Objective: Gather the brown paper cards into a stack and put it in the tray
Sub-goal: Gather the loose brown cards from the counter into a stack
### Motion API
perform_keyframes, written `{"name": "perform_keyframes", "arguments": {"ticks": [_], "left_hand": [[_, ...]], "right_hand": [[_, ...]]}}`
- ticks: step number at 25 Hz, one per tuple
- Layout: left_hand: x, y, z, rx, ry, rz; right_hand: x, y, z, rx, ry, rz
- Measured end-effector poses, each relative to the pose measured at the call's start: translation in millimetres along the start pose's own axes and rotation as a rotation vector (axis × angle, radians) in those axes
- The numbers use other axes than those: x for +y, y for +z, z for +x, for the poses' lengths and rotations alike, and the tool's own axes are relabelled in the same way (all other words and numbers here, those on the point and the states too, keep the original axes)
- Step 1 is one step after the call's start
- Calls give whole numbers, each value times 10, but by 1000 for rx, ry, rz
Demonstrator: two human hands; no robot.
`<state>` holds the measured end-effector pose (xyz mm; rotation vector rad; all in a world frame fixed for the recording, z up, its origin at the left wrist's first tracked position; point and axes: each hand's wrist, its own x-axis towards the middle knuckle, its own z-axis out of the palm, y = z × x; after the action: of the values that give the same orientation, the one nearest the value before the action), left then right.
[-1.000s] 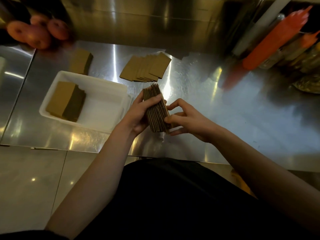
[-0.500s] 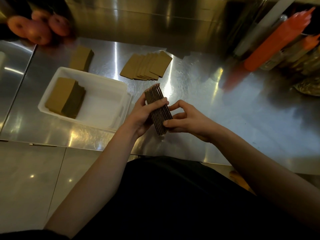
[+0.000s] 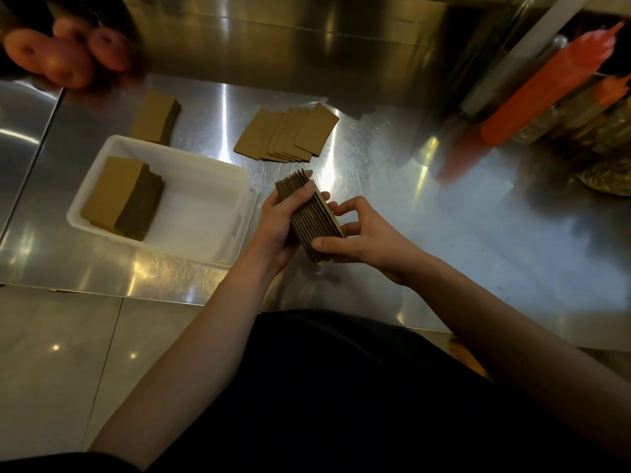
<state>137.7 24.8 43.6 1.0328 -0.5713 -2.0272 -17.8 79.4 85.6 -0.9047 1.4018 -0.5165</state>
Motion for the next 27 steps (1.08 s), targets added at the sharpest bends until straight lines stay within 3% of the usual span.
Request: {"name": "perform_keyframes", "arguments": {"ticks": [16, 21, 27], "left_hand": [[6, -46, 228, -106, -66, -37], [-66, -199, 332, -146, -179, -356], [-144, -354, 547, -162, -186, -593]], "right_hand": [[-58, 23, 179, 69, 12, -130], [-337, -360, 266, -84, 90, -215], [-379, -774, 1075, 271, 98, -342]]}}
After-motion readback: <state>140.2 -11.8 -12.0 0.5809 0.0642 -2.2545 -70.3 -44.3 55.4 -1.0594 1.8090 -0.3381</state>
